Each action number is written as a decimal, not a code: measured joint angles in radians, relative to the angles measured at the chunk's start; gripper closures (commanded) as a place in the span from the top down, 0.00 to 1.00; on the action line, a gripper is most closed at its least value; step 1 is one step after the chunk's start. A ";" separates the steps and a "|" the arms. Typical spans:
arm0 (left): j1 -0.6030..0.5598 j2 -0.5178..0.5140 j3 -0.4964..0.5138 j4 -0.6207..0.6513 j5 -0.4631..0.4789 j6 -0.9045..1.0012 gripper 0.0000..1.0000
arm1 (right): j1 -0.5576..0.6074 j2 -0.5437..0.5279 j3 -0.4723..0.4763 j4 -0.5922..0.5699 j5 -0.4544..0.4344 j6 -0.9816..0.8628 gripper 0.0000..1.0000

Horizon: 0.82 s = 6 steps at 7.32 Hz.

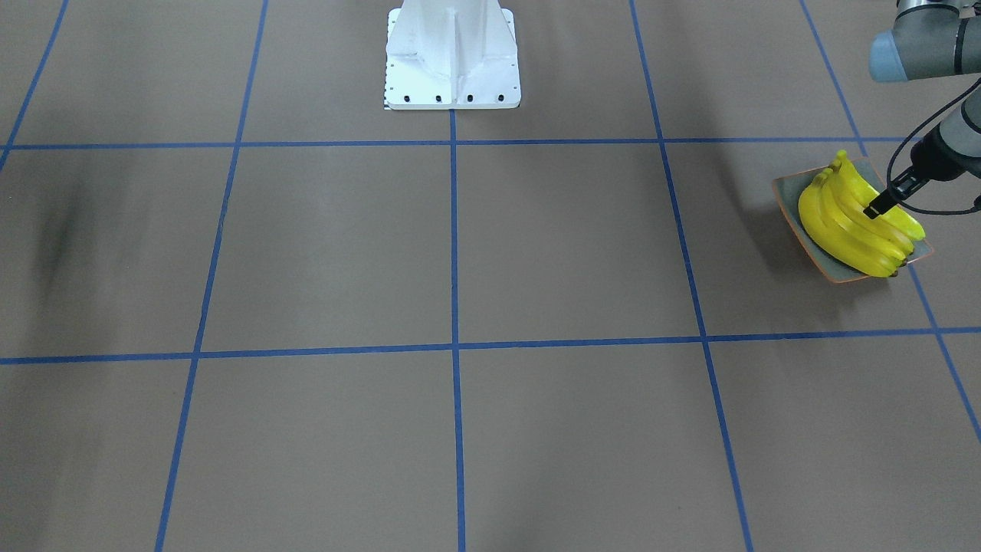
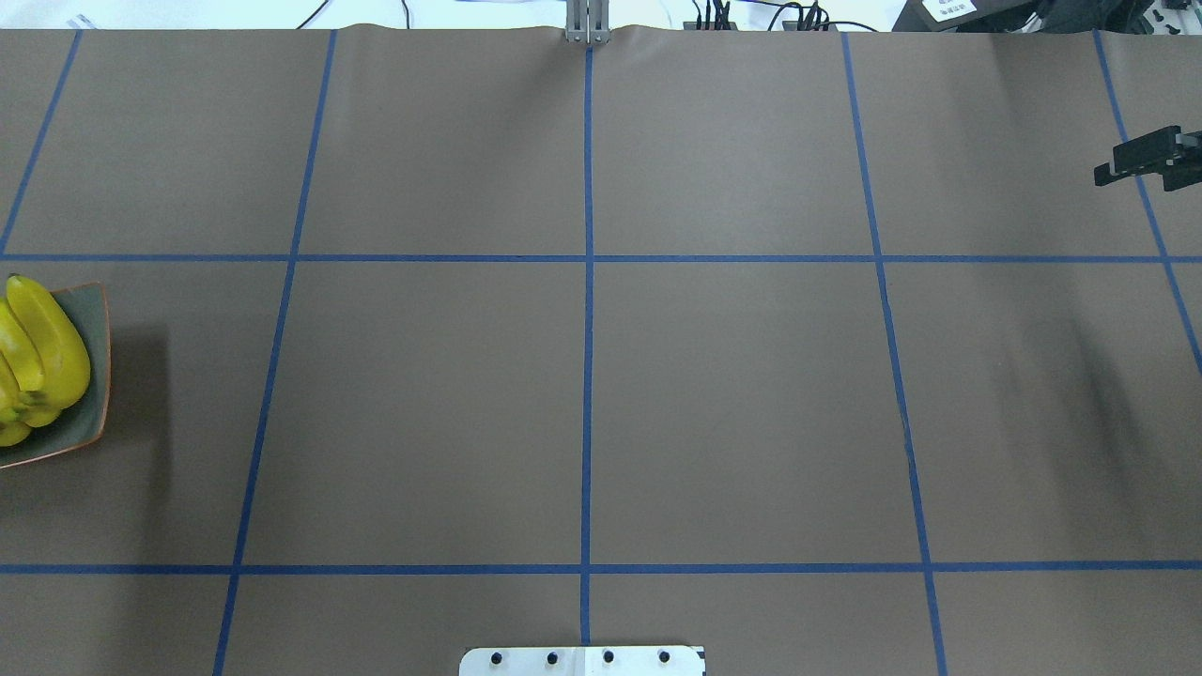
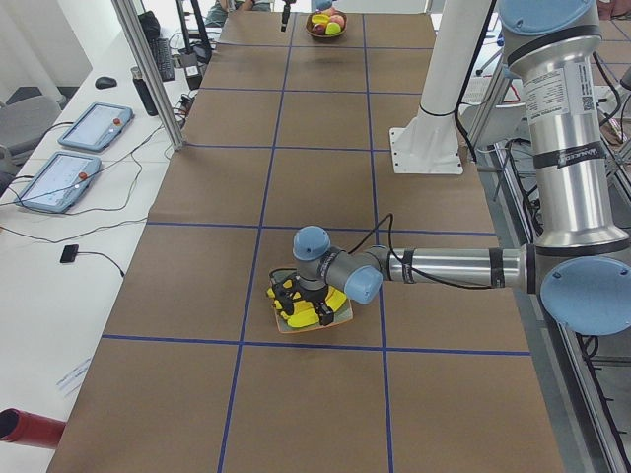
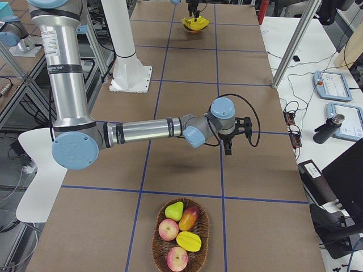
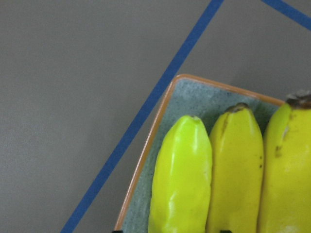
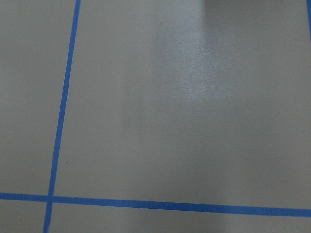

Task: Transfer all bananas from basket to plate

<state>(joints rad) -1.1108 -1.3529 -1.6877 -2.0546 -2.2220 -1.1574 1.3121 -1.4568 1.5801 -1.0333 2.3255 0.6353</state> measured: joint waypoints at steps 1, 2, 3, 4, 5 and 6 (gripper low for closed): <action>0.000 -0.003 -0.006 0.000 -0.005 0.000 1.00 | 0.003 0.000 0.002 0.000 0.001 0.001 1.00; -0.002 -0.004 -0.022 0.000 -0.016 0.001 1.00 | 0.013 0.000 0.003 -0.005 0.008 0.001 1.00; -0.002 -0.006 -0.046 0.000 -0.033 0.004 1.00 | 0.031 0.000 0.005 -0.018 0.017 -0.001 1.00; -0.004 -0.011 -0.074 -0.001 -0.046 0.012 1.00 | 0.053 -0.002 0.007 -0.036 0.023 -0.013 1.00; -0.008 -0.025 -0.097 -0.002 -0.053 0.045 1.00 | 0.074 -0.002 0.006 -0.073 0.024 -0.058 1.00; -0.020 -0.041 -0.110 -0.001 -0.056 0.116 1.00 | 0.094 0.004 0.006 -0.129 0.022 -0.125 1.00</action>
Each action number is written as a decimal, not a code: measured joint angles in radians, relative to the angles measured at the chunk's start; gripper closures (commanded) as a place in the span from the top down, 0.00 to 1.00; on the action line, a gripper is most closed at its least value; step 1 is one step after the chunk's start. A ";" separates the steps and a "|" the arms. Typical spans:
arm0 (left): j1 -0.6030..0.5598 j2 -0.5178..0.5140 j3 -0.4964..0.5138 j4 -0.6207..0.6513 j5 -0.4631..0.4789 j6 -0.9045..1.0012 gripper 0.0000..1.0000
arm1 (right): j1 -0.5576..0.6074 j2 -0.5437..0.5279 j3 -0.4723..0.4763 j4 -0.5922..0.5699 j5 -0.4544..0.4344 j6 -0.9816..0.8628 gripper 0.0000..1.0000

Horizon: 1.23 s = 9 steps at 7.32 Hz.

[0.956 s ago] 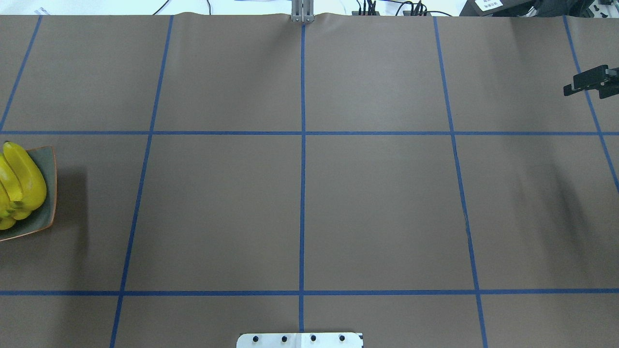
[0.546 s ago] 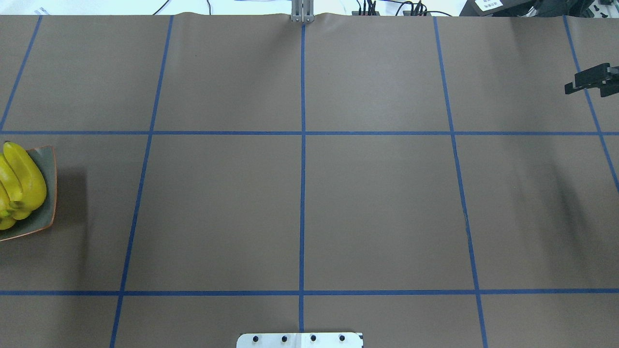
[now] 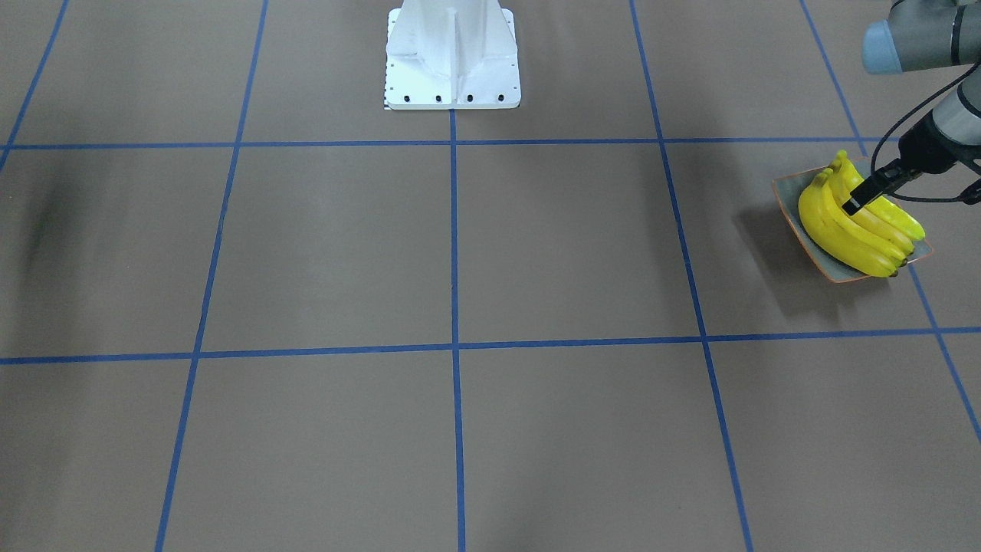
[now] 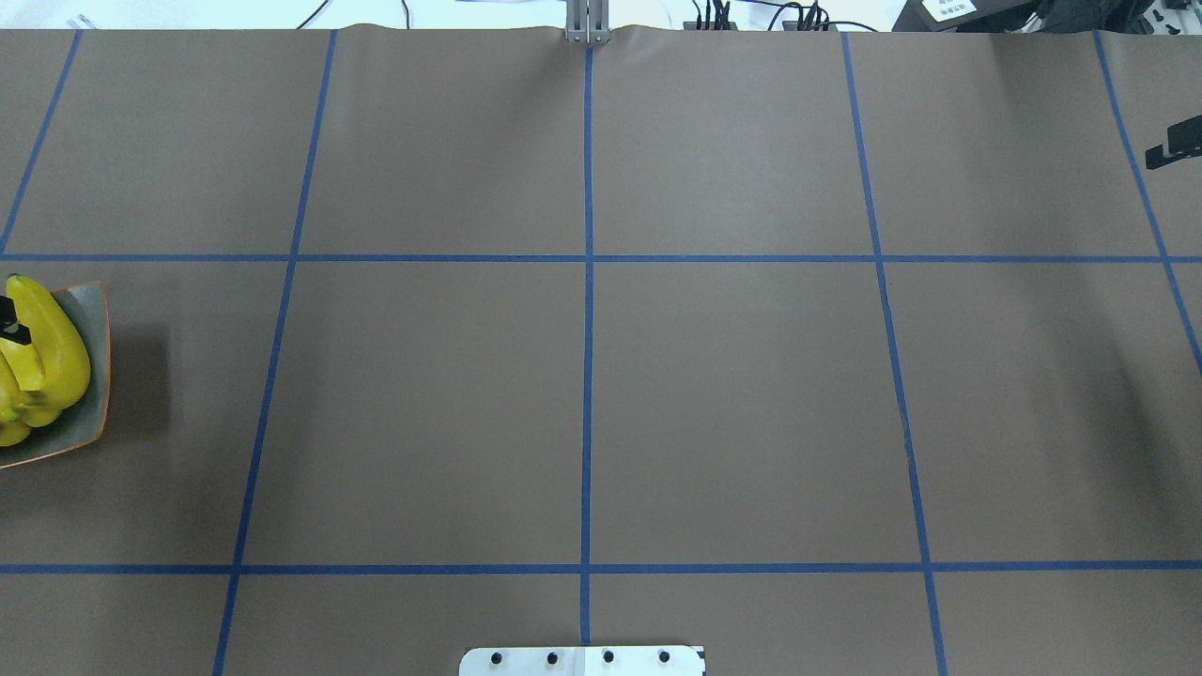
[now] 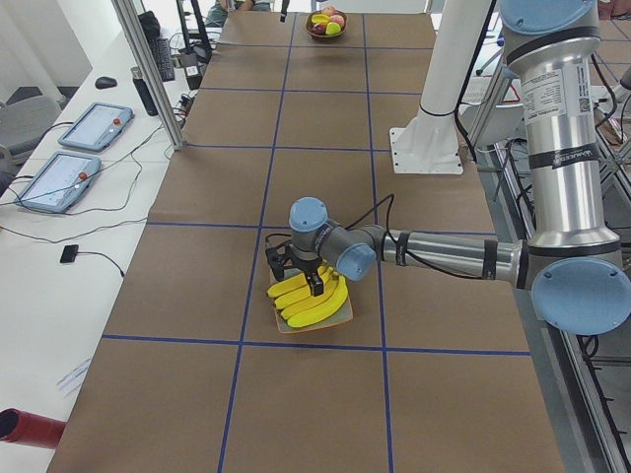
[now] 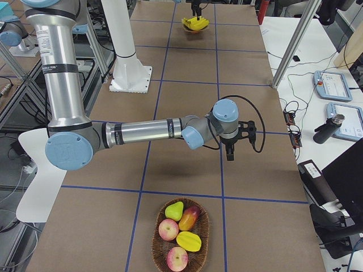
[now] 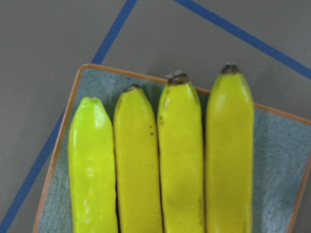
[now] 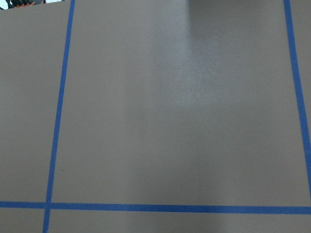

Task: Transfer all bananas from basket to plate

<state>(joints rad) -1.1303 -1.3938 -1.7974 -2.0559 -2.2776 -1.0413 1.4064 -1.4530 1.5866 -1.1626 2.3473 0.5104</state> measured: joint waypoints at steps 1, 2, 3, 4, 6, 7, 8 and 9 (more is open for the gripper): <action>-0.021 -0.012 -0.004 0.000 0.000 0.107 1.00 | 0.024 0.013 0.002 -0.071 -0.001 -0.065 1.00; -0.043 -0.021 0.001 0.005 0.002 0.229 1.00 | 0.047 0.020 0.004 -0.145 0.000 -0.122 1.00; -0.067 -0.041 0.016 0.029 0.003 0.347 1.00 | 0.059 0.023 0.004 -0.208 0.002 -0.172 1.00; -0.100 -0.075 0.033 0.084 0.004 0.467 1.00 | 0.066 0.021 0.006 -0.255 0.003 -0.207 1.00; -0.191 -0.181 0.050 0.299 0.003 0.701 1.00 | 0.069 0.003 0.006 -0.298 0.007 -0.236 1.00; -0.232 -0.225 0.059 0.390 0.002 0.773 1.00 | 0.067 -0.001 0.006 -0.316 0.011 -0.248 1.00; -0.261 -0.251 0.075 0.443 -0.018 0.805 1.00 | 0.063 0.001 0.007 -0.345 0.016 -0.267 1.00; -0.282 -0.268 0.096 0.481 -0.073 0.813 1.00 | 0.060 0.004 0.008 -0.370 0.019 -0.282 1.00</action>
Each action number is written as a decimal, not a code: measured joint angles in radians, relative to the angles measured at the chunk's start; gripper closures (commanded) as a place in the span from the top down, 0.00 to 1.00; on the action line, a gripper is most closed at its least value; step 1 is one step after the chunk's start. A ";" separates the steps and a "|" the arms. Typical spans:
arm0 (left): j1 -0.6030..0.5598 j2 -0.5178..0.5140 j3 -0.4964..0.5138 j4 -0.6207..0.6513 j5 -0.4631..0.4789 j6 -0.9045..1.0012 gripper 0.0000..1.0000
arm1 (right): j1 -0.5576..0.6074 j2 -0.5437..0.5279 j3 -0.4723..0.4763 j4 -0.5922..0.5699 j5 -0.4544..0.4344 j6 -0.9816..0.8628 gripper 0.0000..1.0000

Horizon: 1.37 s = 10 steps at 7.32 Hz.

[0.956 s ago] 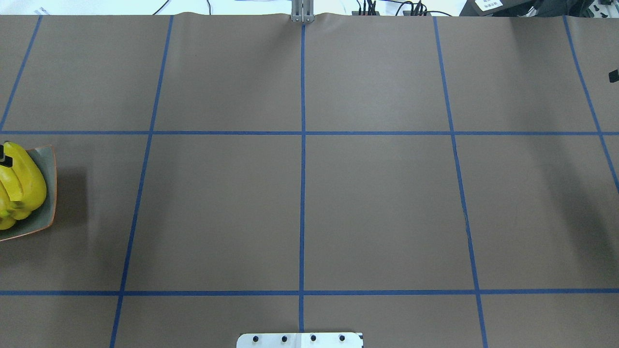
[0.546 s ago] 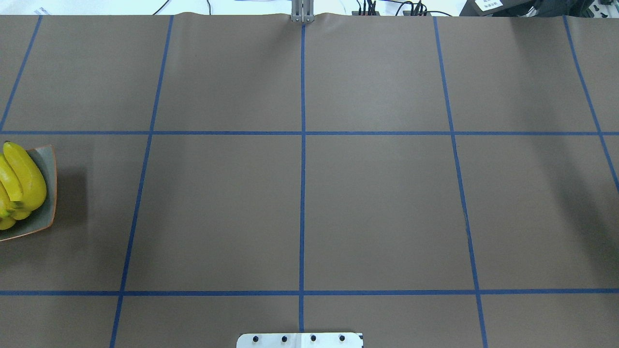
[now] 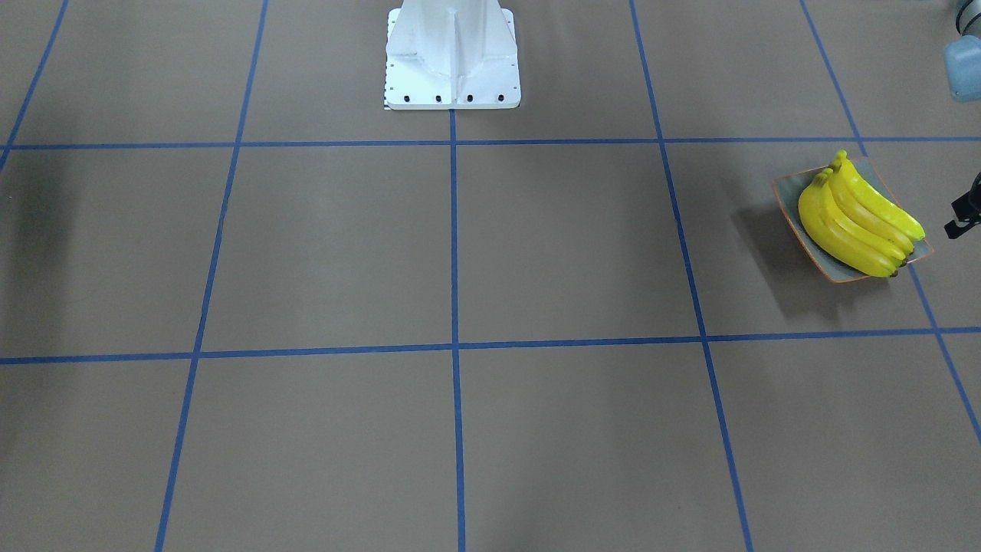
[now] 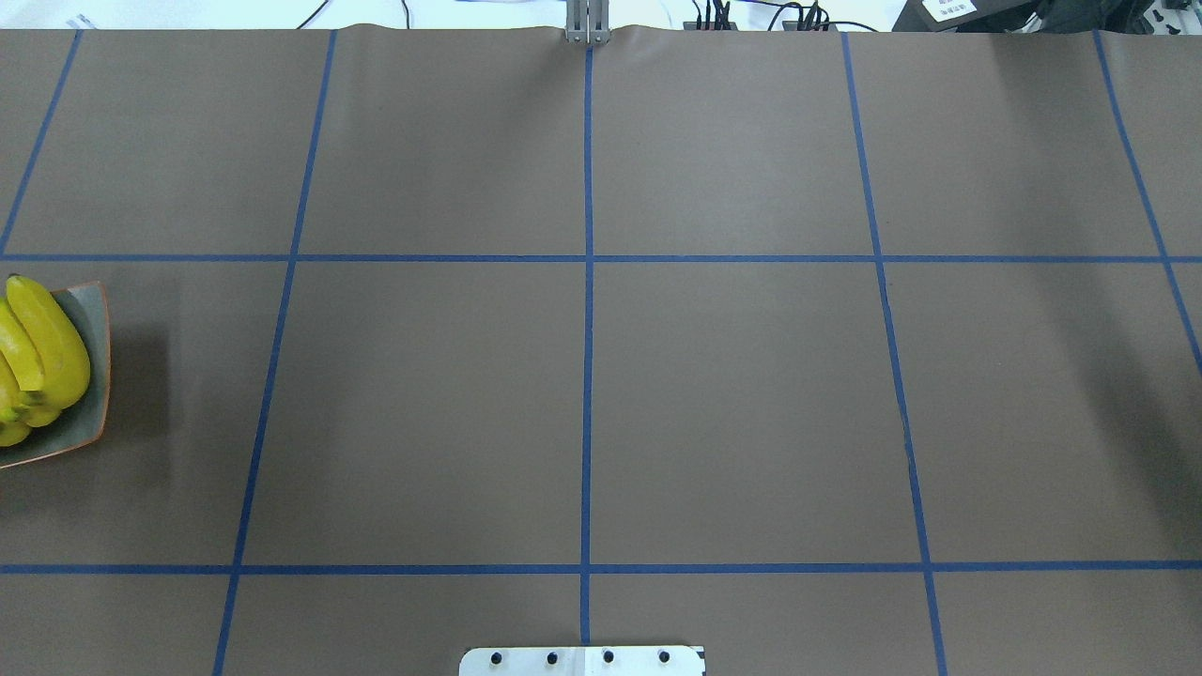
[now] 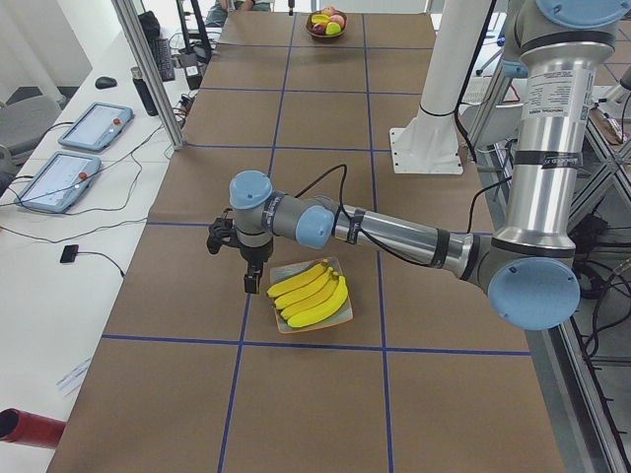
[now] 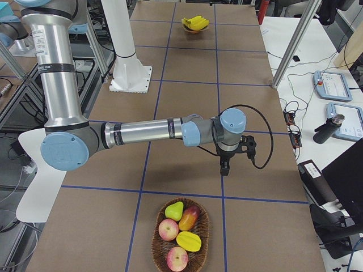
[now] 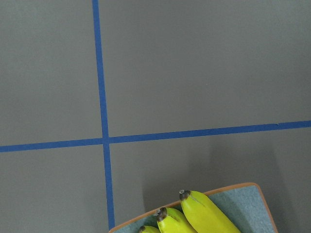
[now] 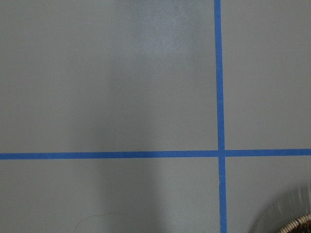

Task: Transfer all bananas from basket to plate

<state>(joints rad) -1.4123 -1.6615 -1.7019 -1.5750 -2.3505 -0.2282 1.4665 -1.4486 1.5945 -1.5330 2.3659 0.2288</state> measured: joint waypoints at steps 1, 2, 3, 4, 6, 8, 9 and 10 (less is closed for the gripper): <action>-0.019 -0.012 0.027 0.031 -0.060 0.004 1.00 | -0.001 0.001 0.002 -0.012 0.006 -0.005 1.00; -0.041 -0.018 0.058 0.042 -0.087 0.008 1.00 | -0.001 0.002 0.004 -0.017 0.021 -0.006 1.00; -0.065 -0.020 0.083 0.044 -0.099 0.010 1.00 | -0.001 0.002 0.006 -0.018 0.039 -0.006 1.00; -0.079 -0.018 0.094 0.044 -0.103 0.009 1.00 | -0.002 0.002 0.009 -0.018 0.050 -0.006 1.00; -0.087 -0.015 0.102 0.041 -0.103 0.008 1.00 | -0.002 -0.005 0.018 -0.018 0.059 -0.005 1.00; -0.088 -0.011 0.100 0.032 -0.102 0.006 1.00 | -0.002 -0.008 0.019 -0.018 0.062 -0.005 1.00; -0.088 -0.010 0.100 0.031 -0.102 0.006 1.00 | -0.002 -0.009 0.019 -0.018 0.063 -0.005 1.00; -0.088 -0.013 0.100 0.030 -0.102 0.006 1.00 | -0.003 -0.012 0.017 -0.017 0.065 -0.005 1.00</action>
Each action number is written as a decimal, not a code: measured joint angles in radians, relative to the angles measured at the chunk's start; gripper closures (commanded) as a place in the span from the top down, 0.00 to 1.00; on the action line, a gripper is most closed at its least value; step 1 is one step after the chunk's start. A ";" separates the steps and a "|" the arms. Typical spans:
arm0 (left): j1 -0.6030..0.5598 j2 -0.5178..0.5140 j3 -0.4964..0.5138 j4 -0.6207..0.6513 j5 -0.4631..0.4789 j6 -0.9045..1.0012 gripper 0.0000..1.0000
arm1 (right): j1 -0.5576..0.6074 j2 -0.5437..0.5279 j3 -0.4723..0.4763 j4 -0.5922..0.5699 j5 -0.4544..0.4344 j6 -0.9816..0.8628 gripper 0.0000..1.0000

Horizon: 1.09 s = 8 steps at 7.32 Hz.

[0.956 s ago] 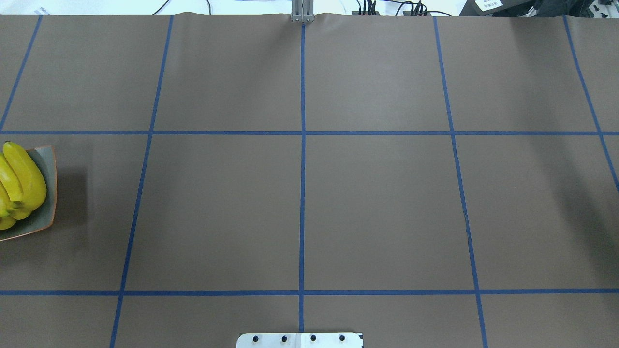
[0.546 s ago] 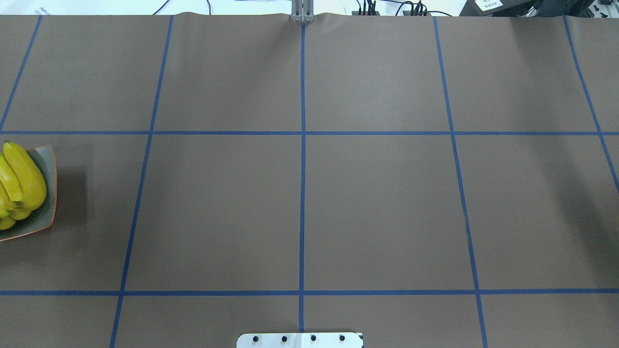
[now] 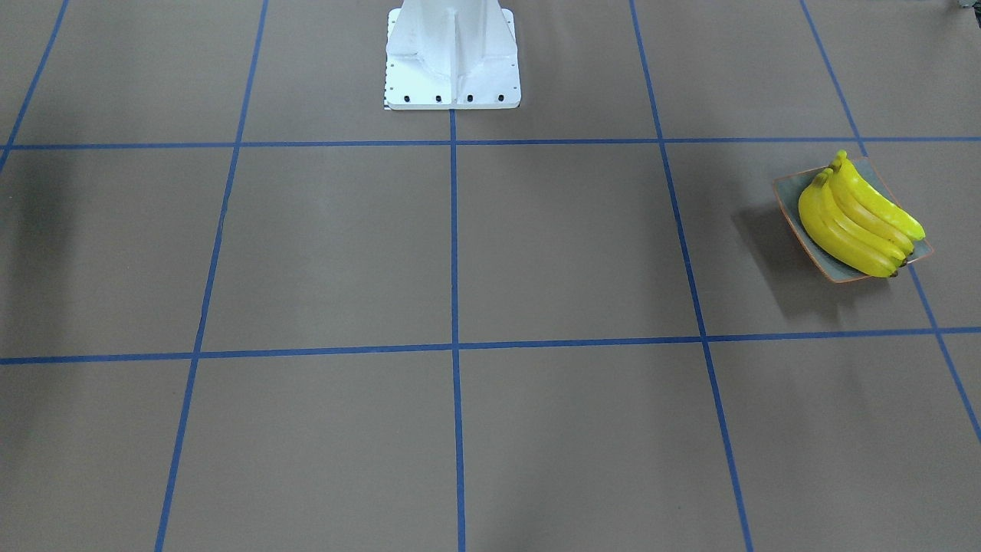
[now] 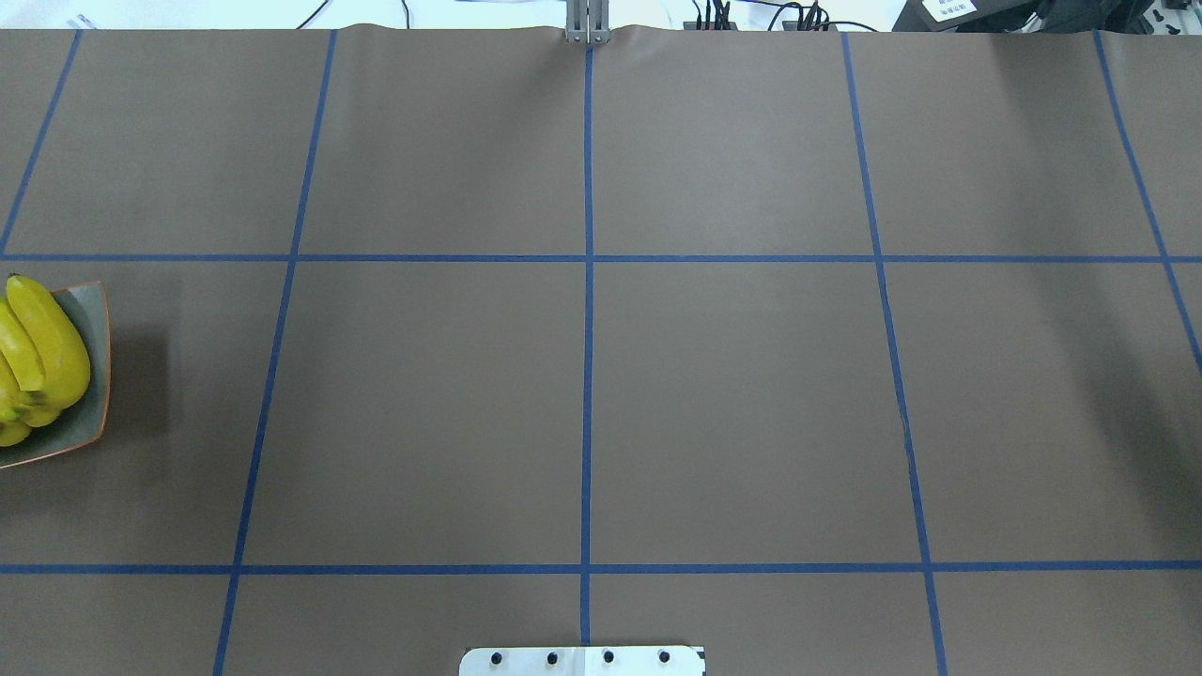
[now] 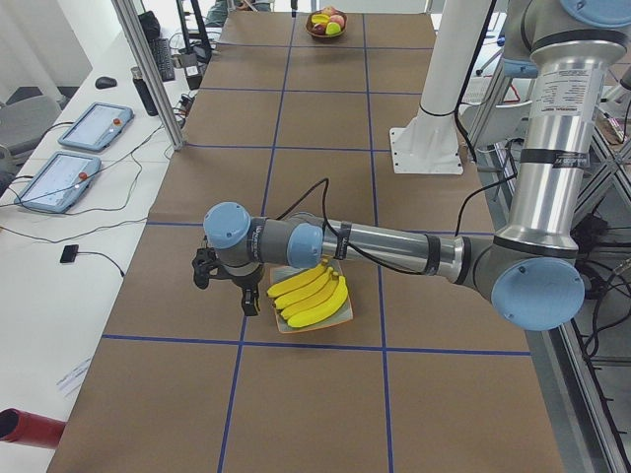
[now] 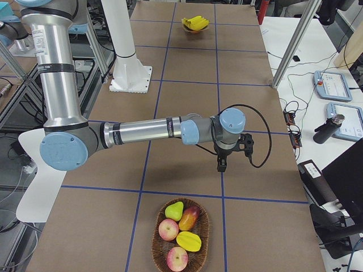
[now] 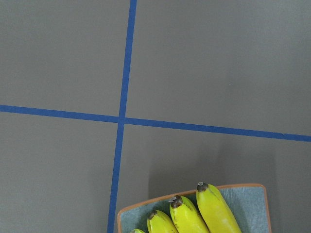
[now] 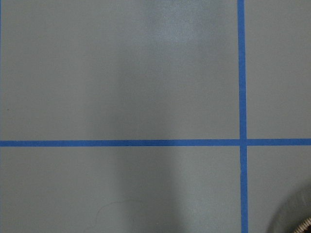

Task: Transfer all bananas from basket to plate

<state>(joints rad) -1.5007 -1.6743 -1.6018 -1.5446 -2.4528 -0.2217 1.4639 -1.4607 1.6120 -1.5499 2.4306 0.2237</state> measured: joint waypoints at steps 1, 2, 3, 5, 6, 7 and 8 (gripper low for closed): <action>0.000 -0.003 0.000 0.000 0.000 0.000 1.00 | -0.003 -0.003 -0.001 0.002 0.001 -0.001 1.00; 0.000 -0.004 0.001 0.000 0.005 0.001 1.00 | -0.009 -0.003 -0.001 0.003 0.002 -0.001 1.00; 0.000 -0.006 0.002 0.000 0.030 0.001 1.00 | -0.014 -0.003 -0.001 0.004 0.001 -0.001 1.00; 0.000 -0.006 0.000 0.000 0.082 0.000 1.00 | -0.019 -0.003 -0.002 0.005 -0.005 0.005 1.00; 0.000 -0.002 -0.002 0.001 0.088 -0.001 1.00 | -0.021 -0.002 -0.002 0.005 -0.008 0.007 1.00; 0.000 0.002 -0.005 0.001 0.088 -0.003 1.00 | -0.022 -0.002 -0.002 0.006 -0.009 0.009 1.00; -0.001 0.004 -0.007 0.002 0.089 -0.003 1.00 | -0.023 -0.002 -0.002 0.006 -0.011 0.010 1.00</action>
<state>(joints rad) -1.5012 -1.6705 -1.6093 -1.5429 -2.3634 -0.2252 1.4410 -1.4630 1.6097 -1.5434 2.4196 0.2338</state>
